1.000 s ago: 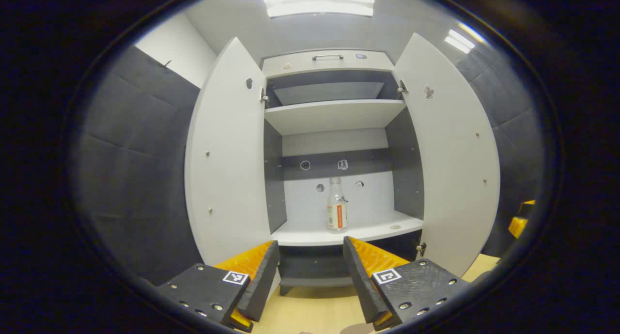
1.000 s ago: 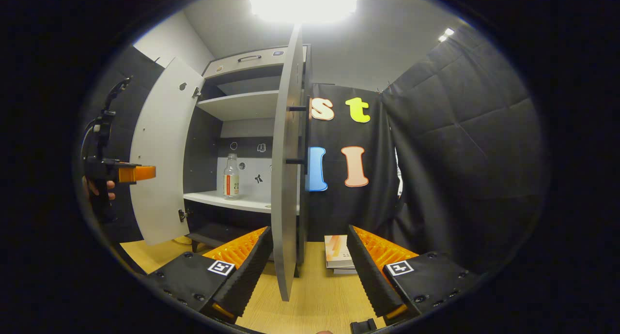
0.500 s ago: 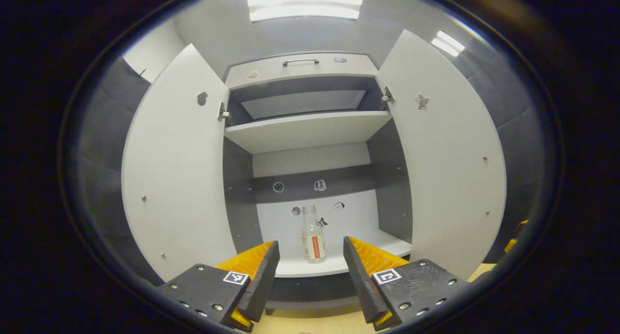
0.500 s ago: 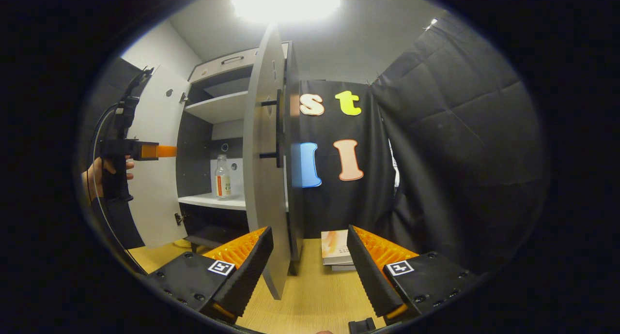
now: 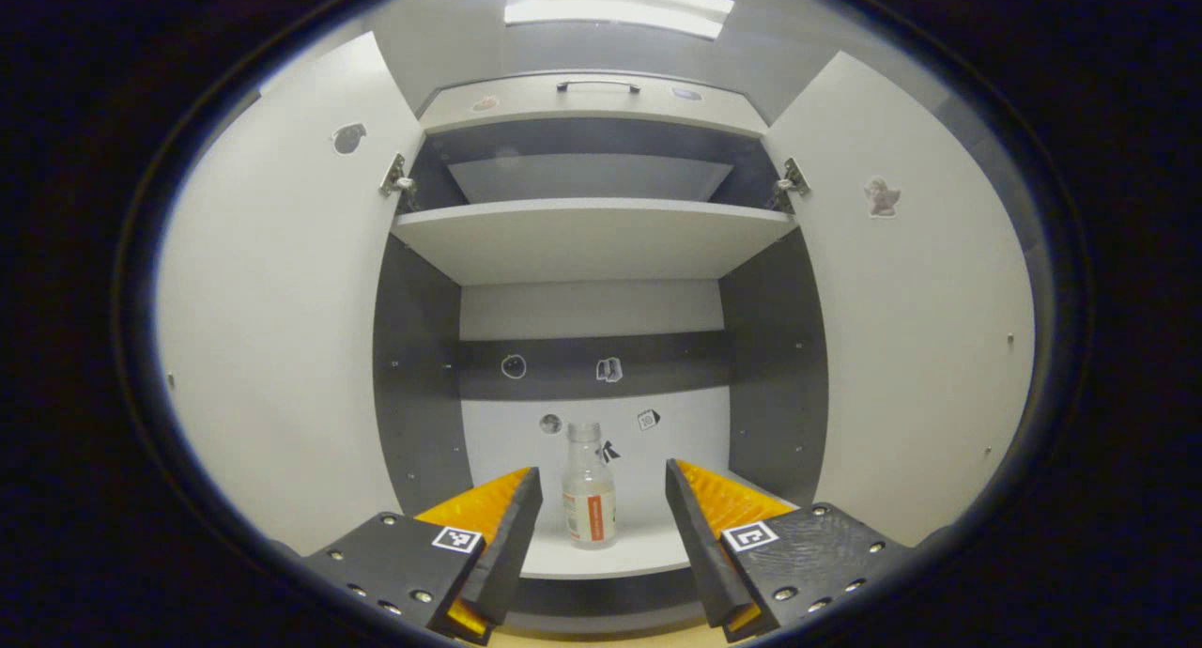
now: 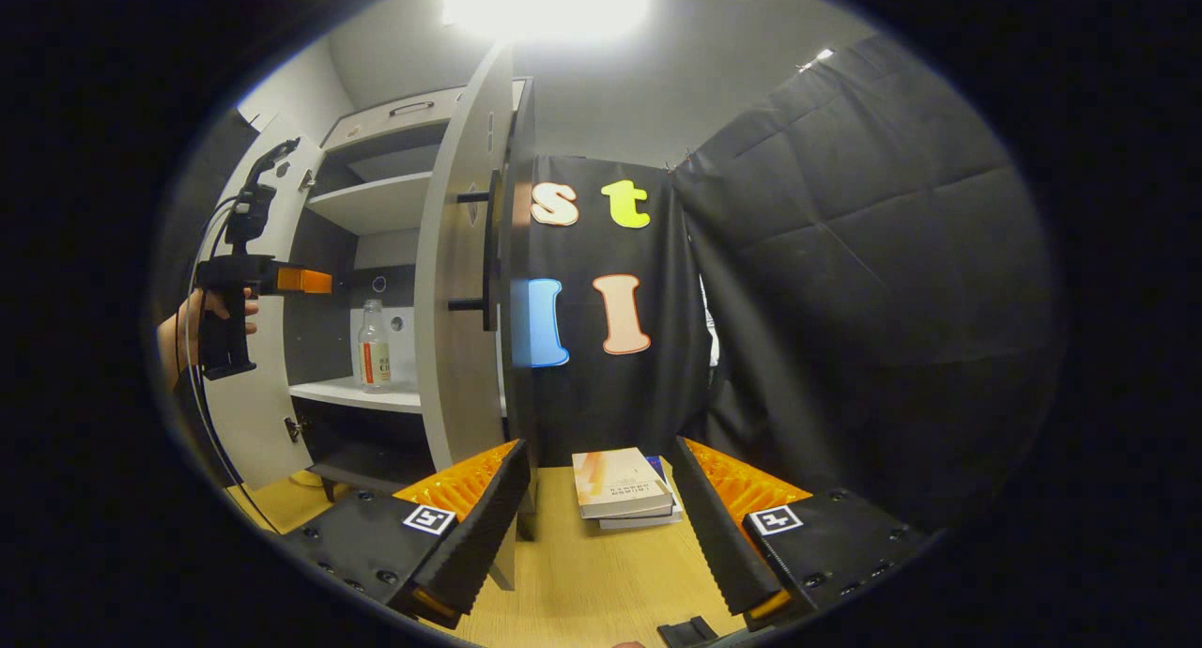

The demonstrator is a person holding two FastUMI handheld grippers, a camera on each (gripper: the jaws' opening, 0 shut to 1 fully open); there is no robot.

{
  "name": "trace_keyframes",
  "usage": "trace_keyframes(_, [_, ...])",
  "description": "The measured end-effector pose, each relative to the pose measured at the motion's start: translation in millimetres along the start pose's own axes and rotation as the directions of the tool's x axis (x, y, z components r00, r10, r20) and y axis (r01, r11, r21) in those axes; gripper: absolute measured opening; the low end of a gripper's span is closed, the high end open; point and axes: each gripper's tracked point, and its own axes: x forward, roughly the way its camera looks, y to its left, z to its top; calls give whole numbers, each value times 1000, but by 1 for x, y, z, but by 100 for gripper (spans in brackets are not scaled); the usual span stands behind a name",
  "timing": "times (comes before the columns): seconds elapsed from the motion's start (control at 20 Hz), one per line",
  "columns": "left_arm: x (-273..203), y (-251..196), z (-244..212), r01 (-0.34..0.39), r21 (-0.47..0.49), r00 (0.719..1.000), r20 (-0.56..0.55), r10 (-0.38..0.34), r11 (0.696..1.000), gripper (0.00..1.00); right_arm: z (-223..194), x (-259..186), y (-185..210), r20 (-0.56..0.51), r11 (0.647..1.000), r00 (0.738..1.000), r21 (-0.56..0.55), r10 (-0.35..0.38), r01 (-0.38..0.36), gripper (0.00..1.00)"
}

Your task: Grasp the bottle in the cabinet with the left hand and place it on the coaster, then close the right door with the right hand and the left door with the left hand.

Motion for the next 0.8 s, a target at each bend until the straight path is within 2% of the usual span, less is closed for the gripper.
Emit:
trace_keyframes(0.4, [78,14,-26,34,-14,999,-37,-35,999,77,-8,-2,-11,-27,989,989,-24,-148,147,98])
trace_keyframes(0.55, [106,17,-39,52,-35,996,-77,-54,998,77,-10,1,-6,-33,985,985,-38,-169,168,98])
trace_keyframes(0.8, [141,21,-57,51,-10,993,-102,-52,999,77,-16,6,-1,-46,978,980,-78,-196,192,98])
